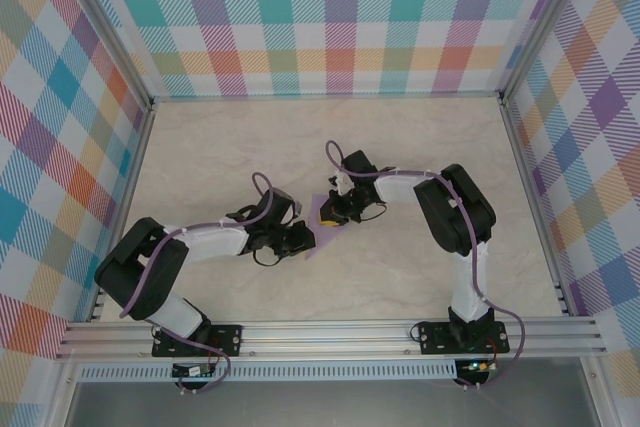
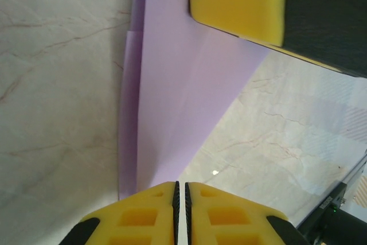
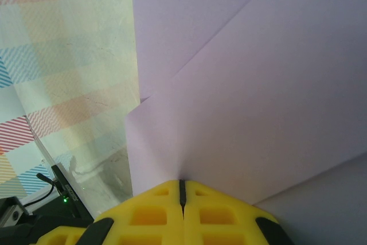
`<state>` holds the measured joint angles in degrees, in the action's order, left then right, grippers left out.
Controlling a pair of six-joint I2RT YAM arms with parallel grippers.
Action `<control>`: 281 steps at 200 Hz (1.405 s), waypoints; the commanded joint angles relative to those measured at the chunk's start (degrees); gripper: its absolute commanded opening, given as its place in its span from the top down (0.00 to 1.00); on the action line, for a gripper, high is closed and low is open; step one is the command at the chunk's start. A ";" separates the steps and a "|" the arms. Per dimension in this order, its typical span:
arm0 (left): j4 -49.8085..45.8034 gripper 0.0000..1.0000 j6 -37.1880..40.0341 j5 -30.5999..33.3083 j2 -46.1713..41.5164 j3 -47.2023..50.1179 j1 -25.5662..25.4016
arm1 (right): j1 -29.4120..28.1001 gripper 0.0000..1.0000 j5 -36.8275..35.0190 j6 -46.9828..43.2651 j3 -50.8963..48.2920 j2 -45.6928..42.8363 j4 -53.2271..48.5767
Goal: Fold a paper plane with a square sheet of paper (pick it up from the middle)
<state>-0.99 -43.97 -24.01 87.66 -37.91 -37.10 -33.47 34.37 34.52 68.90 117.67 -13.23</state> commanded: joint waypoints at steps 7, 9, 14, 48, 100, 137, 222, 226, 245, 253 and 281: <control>-3.29 0.87 0.02 -0.95 -0.79 0.55 -0.95 | -0.10 1.00 -7.67 -1.49 -1.10 4.95 -4.90; -3.37 0.87 0.04 -0.91 -0.68 0.55 -1.02 | -0.14 1.00 -7.66 -1.48 -1.06 5.01 -4.88; -3.57 0.87 0.03 -0.91 -0.42 0.60 -1.04 | -0.13 1.00 -7.65 -1.49 -1.05 5.00 -4.93; -3.91 0.87 0.22 -0.72 0.75 1.22 -1.48 | -0.10 1.00 -7.91 -1.56 -0.96 5.07 -5.15; -7.54 0.88 1.42 2.12 1.97 1.21 -1.56 | -0.12 1.00 -7.98 -1.66 -0.96 5.38 -5.45; -7.18 0.88 1.32 2.13 2.96 1.95 -1.57 | -0.10 1.00 -8.00 -1.80 -0.96 5.42 -5.45; -6.93 0.89 0.42 1.69 -2.97 -3.48 -1.57 | -0.10 1.00 -7.91 -1.83 -0.79 5.72 -5.85; -7.04 0.89 0.46 1.90 -2.95 -4.08 -1.59 | -0.14 1.00 -7.91 -1.75 -0.79 5.72 -5.85; -10.19 0.93 1.61 4.77 -0.83 -7.09 -1.54 | -0.12 1.00 -7.61 -1.63 -0.70 5.74 -5.79; -10.33 0.95 1.78 4.95 0.40 -7.90 -1.57 | -0.11 1.00 -7.60 -1.49 -0.57 5.88 -5.91; -9.59 0.99 1.27 4.26 4.18 -8.36 -1.92 | -0.10 1.00 -7.50 -1.49 -0.48 5.95 -6.01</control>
<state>-8.27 -43.24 -20.86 88.44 -45.65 -38.52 -33.39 34.87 33.80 70.00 118.32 -14.76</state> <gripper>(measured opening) 0.045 0.045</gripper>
